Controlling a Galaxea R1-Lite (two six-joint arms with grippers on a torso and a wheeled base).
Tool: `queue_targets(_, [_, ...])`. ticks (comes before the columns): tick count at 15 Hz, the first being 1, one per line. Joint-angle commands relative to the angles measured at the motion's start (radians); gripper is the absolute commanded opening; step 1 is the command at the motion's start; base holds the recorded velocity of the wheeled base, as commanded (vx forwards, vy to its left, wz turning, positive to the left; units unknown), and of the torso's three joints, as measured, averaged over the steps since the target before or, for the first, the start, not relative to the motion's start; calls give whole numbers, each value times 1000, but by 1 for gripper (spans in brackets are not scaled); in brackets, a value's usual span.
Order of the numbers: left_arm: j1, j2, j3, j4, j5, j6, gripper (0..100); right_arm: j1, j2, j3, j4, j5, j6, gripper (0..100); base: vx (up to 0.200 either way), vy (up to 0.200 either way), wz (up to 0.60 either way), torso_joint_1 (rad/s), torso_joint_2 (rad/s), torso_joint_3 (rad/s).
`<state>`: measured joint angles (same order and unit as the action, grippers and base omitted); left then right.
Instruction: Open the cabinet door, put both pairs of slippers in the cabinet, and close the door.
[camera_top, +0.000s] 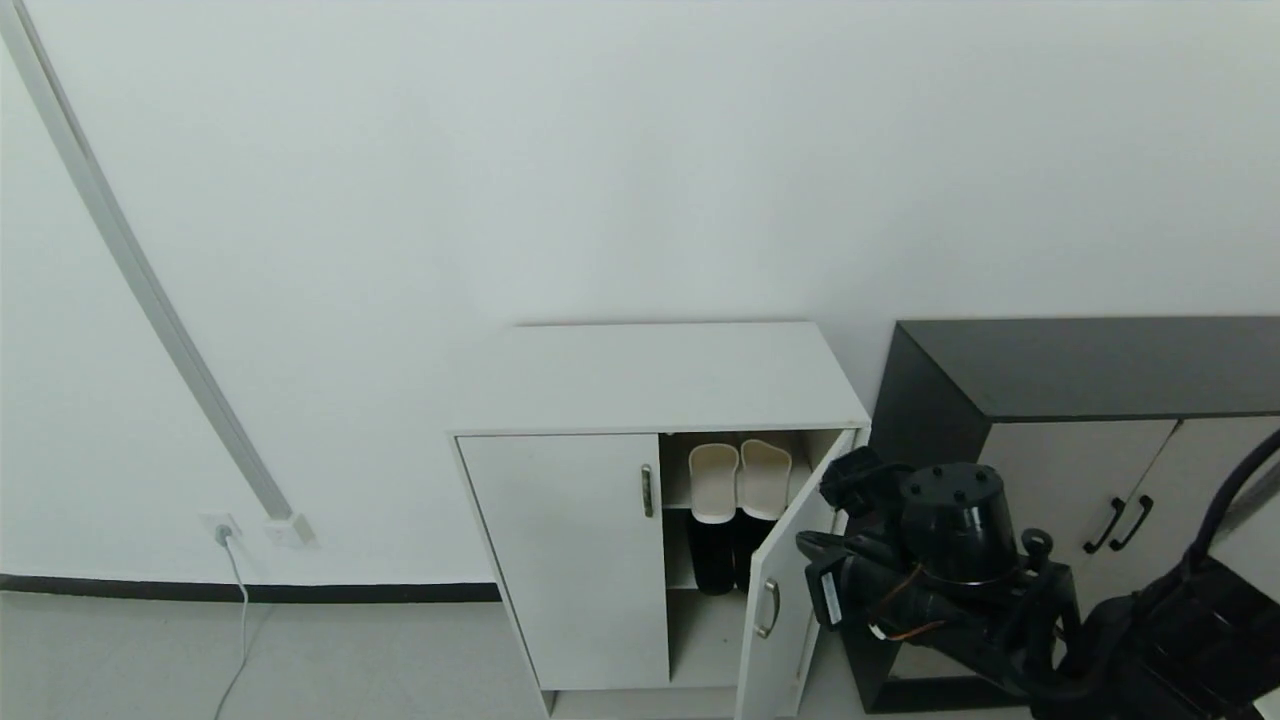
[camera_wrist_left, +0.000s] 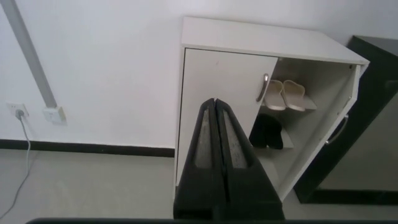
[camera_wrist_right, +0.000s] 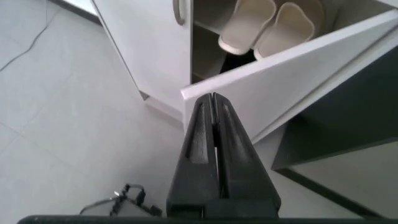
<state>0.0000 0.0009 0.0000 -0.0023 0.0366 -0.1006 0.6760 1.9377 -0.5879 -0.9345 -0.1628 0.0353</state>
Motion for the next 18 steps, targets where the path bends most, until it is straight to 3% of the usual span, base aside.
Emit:
queue_targets(1, [0, 1, 0, -1, 0, -2, 0, -4, -40, 105, -53, 8, 1, 0, 0, 0, 0, 0, 0, 0])
queue_targets(4, [0, 1, 0, -2, 0, -2, 0, -18, 9, 177, -150, 42, 1, 0, 0, 0, 0, 0, 0, 0])
queue_targets(9, [0, 1, 0, -2, 0, -2, 0, -42, 216, 164, -349, 68, -3, 0, 0, 0, 0, 0, 0, 0])
queue_targets(18, [0, 1, 0, -2, 0, -2, 0, -61, 340, -32, -356, 66, -5, 0, 0, 0, 0, 0, 0, 0])
